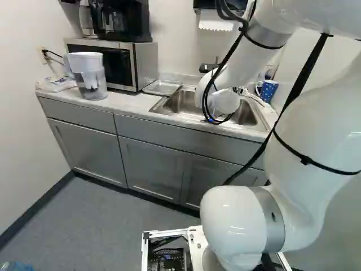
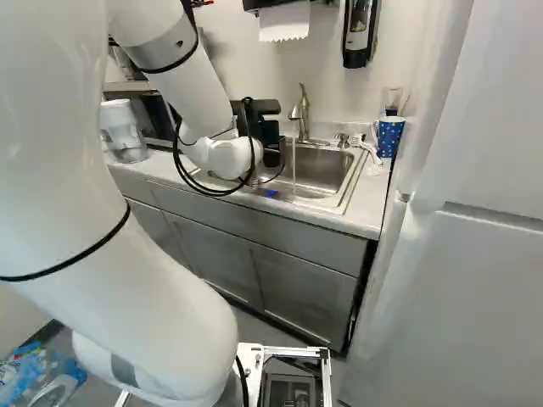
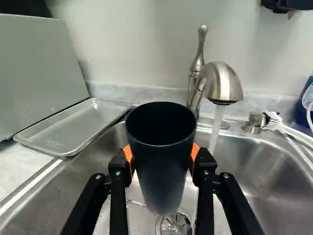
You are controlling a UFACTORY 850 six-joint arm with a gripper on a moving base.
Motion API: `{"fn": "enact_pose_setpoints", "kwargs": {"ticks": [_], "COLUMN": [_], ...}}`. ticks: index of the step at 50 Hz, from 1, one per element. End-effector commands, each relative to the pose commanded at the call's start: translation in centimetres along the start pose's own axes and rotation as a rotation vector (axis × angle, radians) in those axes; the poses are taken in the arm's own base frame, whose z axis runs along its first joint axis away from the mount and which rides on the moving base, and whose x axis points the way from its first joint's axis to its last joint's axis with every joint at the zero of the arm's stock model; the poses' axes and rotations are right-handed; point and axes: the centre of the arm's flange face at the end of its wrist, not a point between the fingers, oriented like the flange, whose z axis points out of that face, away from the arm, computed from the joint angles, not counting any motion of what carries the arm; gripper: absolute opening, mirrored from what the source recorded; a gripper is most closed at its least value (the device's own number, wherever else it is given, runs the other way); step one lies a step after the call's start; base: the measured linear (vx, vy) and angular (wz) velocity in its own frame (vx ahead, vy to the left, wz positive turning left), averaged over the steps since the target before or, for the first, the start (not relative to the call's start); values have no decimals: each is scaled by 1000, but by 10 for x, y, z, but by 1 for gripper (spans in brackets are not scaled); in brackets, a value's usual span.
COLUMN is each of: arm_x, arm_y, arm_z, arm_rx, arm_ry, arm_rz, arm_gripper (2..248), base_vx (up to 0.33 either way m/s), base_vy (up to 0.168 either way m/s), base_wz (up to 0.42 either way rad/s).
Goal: Rinse the cup and place it in the tray
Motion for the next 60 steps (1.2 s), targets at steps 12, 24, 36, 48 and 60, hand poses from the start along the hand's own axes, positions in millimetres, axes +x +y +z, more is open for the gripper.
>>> {"fn": "enact_pose_setpoints", "kwargs": {"ticks": [12, 24, 36, 48, 60], "arm_x": [-9, -8, -8, -7, -7], "arm_y": [12, 26, 41, 56, 60], "arm_z": [5, 8, 11, 14, 15], "arm_rx": [-27, -56, -88, -119, -127], "arm_ry": [-21, -21, -21, -20, -20], "arm_rz": [5, 11, 18, 24, 26], "arm_gripper": [125, 125, 125, 125, 125], "base_vx": [0, 0, 0, 0, 0], "base_vy": [0, 0, 0, 0, 0], "base_wz": [0, 0, 0, 0, 0]}}
